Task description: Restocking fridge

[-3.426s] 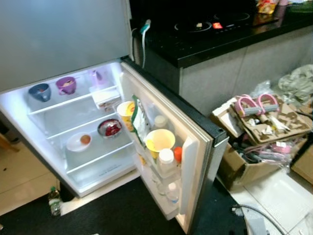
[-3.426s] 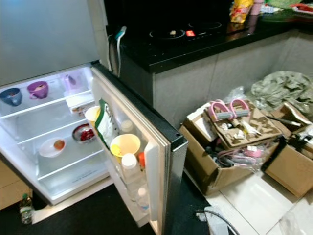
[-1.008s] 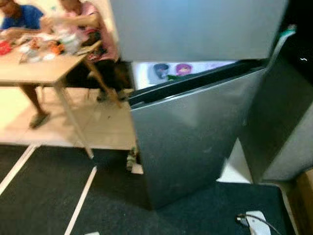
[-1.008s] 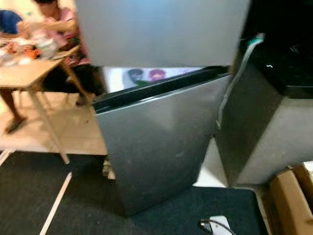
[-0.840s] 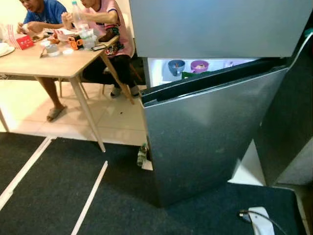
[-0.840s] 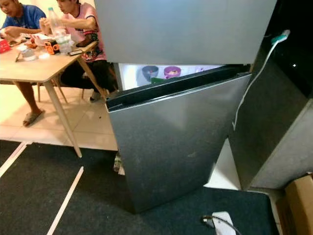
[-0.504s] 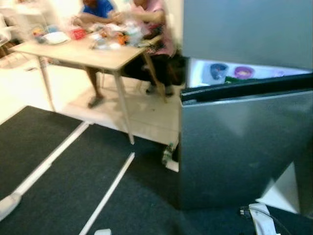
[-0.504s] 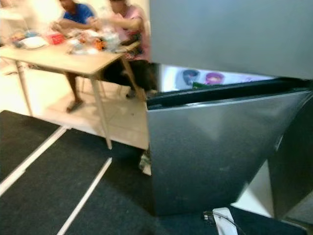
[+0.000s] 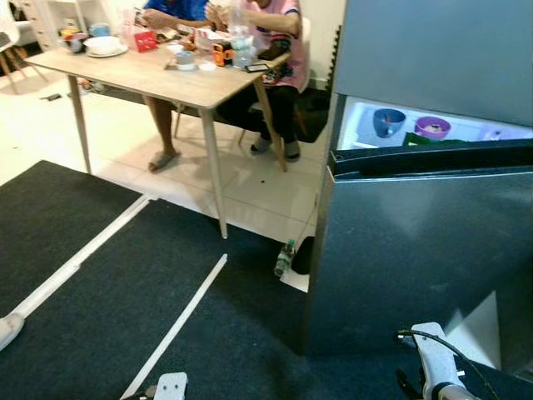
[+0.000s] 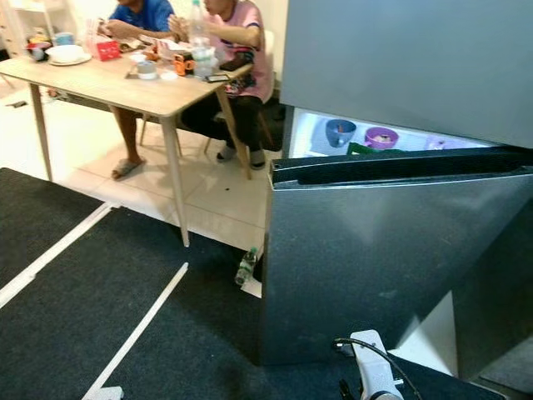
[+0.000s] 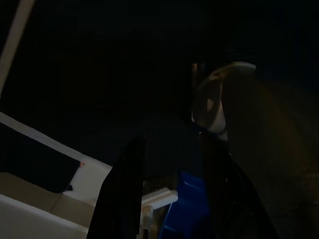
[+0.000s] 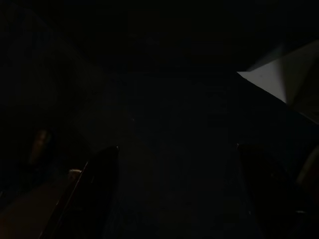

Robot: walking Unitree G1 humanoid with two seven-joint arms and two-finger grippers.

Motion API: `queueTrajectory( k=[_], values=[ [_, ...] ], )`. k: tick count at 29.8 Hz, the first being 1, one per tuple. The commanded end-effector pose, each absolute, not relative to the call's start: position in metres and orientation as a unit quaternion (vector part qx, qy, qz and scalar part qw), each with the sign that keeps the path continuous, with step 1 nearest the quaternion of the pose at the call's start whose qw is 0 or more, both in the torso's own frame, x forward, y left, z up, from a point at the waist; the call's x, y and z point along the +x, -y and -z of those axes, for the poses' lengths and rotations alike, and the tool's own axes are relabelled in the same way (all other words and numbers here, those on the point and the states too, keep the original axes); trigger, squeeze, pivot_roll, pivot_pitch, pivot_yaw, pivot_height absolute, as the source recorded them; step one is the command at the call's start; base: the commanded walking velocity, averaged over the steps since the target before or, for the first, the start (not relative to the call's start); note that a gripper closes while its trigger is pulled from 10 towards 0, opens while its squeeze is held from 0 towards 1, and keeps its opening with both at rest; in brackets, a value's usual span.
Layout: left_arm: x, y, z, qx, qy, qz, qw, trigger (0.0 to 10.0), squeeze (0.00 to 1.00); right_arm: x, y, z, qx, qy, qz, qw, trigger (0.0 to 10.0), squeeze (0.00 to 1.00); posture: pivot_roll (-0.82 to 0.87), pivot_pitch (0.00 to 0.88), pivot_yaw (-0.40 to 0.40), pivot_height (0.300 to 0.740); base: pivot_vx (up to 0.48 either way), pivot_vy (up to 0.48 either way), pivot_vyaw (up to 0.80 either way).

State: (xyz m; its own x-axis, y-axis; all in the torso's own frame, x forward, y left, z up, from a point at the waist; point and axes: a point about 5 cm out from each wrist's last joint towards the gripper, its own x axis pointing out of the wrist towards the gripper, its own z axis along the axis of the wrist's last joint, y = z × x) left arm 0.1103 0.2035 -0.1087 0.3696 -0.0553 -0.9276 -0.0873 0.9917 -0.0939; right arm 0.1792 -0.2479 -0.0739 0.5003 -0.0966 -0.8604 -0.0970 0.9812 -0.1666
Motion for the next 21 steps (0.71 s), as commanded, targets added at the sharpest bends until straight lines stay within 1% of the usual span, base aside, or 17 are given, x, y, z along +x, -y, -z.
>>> queueTrajectory(
  k=[1,6,16,19,21],
  values=[
    [0.103,-0.198,0.112,-0.066,-0.573,-0.003,0.817,10.0,0.00,0.171,0.247,0.078,-0.108,-0.514,-0.009,0.851,10.0,0.00,-0.04,0.000,-0.010,0.740,0.274,0.000,0.00],
    [0.100,-0.196,0.112,-0.064,-0.577,0.004,0.814,10.0,0.00,0.161,0.249,0.082,-0.103,-0.524,-0.003,0.845,10.0,0.00,-0.04,0.000,-0.005,0.740,0.286,0.000,0.00],
    [0.107,-0.201,0.110,-0.057,-0.569,0.006,0.820,10.0,0.00,0.156,0.248,0.085,-0.095,-0.539,0.010,0.837,10.0,0.00,-0.04,0.000,0.004,0.740,0.296,0.000,0.00],
    [0.109,-0.201,0.109,-0.057,-0.568,0.006,0.821,10.0,0.00,0.156,0.247,0.085,-0.081,-0.535,0.017,0.841,10.0,0.00,-0.04,0.000,0.007,0.740,0.303,0.000,-0.78],
    [0.109,-0.199,0.110,-0.060,-0.568,0.008,0.821,10.0,0.00,0.159,0.247,0.084,-0.090,-0.530,0.015,0.843,10.0,0.00,-0.04,0.000,0.005,0.740,0.302,0.000,0.00]
  ],
)
